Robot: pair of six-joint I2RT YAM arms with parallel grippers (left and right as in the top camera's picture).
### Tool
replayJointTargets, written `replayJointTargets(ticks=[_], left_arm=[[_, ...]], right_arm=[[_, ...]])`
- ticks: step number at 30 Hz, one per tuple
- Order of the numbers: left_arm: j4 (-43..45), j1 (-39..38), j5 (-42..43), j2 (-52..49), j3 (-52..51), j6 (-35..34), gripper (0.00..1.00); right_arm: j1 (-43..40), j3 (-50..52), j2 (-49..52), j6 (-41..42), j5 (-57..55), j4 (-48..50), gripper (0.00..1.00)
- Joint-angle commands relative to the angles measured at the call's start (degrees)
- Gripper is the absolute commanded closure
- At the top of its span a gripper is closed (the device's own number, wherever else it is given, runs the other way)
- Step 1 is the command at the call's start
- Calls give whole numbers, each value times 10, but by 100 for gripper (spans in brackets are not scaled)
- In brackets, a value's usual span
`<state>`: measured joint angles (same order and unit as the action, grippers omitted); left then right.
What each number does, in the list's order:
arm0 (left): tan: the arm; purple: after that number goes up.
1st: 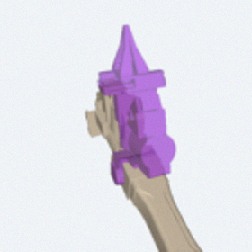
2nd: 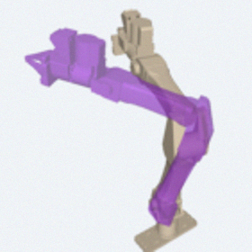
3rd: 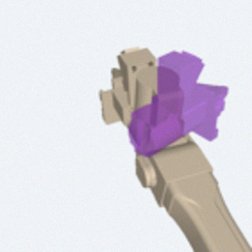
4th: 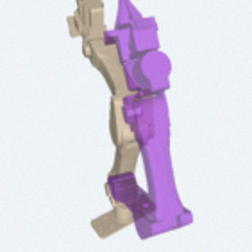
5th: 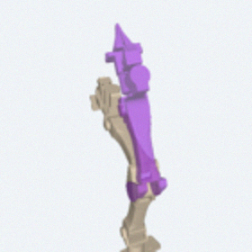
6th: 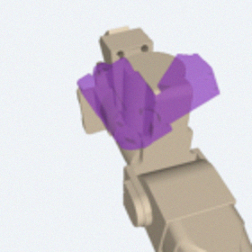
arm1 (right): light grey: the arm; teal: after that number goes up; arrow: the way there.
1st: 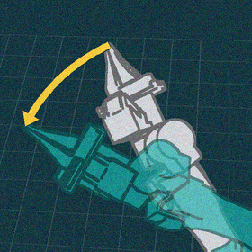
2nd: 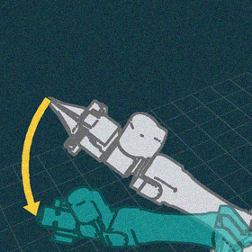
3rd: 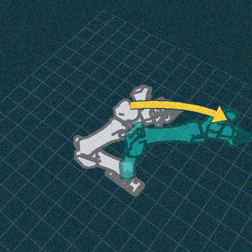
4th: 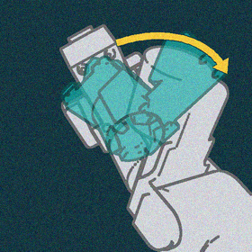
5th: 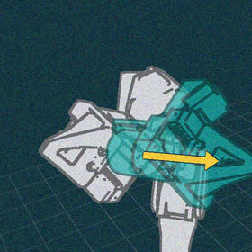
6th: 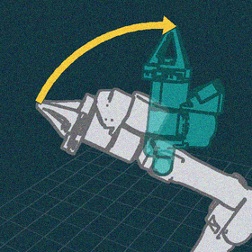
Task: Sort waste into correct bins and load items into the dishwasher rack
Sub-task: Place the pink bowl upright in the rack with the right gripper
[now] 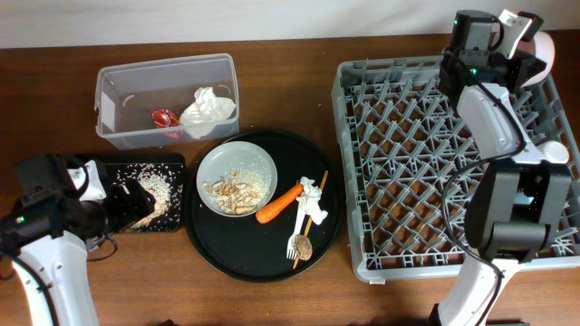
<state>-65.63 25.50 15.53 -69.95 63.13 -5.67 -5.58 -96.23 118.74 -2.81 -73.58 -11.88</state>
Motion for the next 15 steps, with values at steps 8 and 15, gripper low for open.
replayJointTargets(ticks=[8,15], left_arm=[[2,3,-8,4,6,-5,6],[4,3,-8,4,6,-5,6]], right_arm=[[-14,58,44,10,44,-26,96],[55,69,44,17,43,-33,96]])
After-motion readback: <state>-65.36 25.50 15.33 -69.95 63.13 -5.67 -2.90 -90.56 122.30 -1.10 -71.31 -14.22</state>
